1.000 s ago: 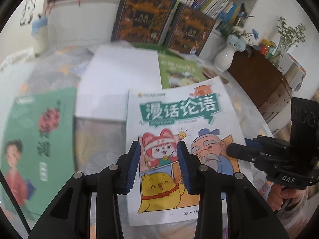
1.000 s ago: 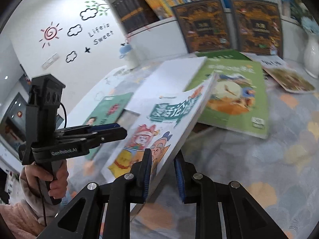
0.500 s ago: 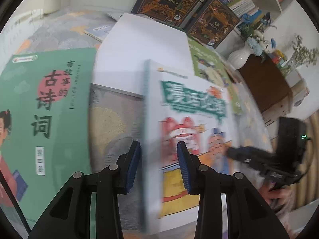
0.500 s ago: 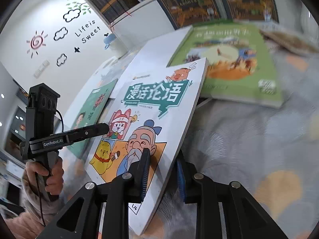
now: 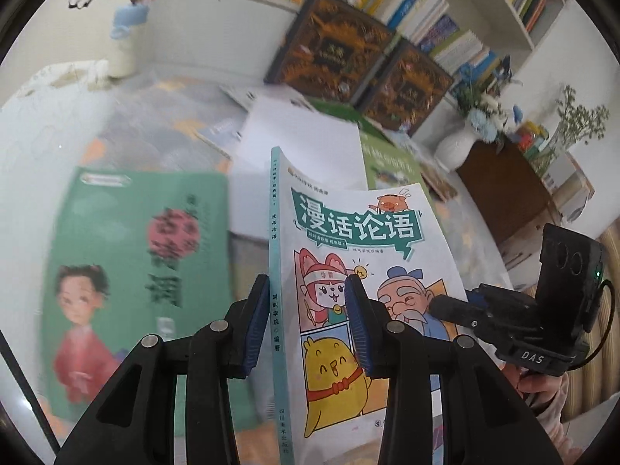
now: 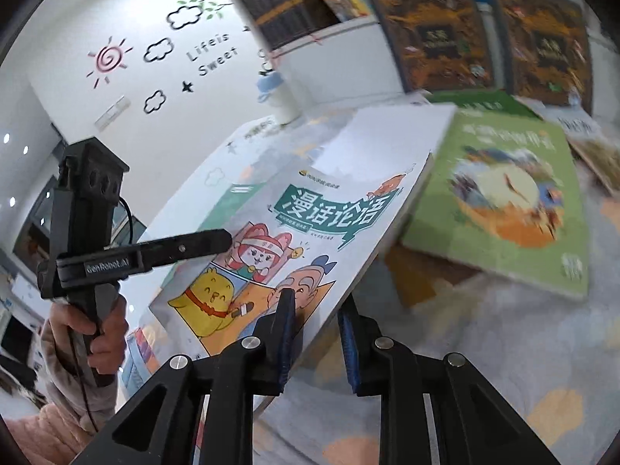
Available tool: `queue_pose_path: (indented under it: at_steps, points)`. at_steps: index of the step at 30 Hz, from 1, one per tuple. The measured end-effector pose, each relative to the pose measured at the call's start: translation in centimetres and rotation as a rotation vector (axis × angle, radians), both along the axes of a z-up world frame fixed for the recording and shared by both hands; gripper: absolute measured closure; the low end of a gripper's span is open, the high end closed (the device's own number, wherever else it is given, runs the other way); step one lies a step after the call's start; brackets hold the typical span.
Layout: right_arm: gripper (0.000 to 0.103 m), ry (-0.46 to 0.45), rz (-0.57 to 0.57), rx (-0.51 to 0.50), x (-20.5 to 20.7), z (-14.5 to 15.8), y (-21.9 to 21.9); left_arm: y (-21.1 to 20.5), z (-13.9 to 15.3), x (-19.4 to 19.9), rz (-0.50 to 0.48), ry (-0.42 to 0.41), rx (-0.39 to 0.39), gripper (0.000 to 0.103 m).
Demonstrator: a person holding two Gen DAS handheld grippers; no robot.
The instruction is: Organize books
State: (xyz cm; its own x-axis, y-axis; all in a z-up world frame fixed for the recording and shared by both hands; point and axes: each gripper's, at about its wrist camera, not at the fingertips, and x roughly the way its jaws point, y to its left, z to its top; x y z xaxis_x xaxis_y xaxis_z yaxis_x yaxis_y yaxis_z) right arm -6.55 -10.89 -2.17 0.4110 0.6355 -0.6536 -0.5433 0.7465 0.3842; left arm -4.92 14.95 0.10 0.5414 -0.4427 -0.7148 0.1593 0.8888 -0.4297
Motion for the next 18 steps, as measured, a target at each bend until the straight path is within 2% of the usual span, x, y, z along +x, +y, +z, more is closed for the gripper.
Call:
queue_pose_path:
  at_steps: [4, 8, 18]
  points:
    - [0.081, -0.025, 0.045, -0.001, 0.5, 1.0, 3.4, 2.9, 1.0, 0.0, 0.060, -0.026, 0.036, 0.068]
    - [0.081, -0.036, 0.092, -0.024, 1.2, 1.2, 7.5, 6.2, 0.9, 0.1, 0.121, -0.033, 0.036, 0.068]
    - [0.081, 0.016, 0.159, -0.050, 3.5, -1.1, 14.7, 12.2, -2.2, 0.5, 0.227, 0.008, 0.066, 0.068]
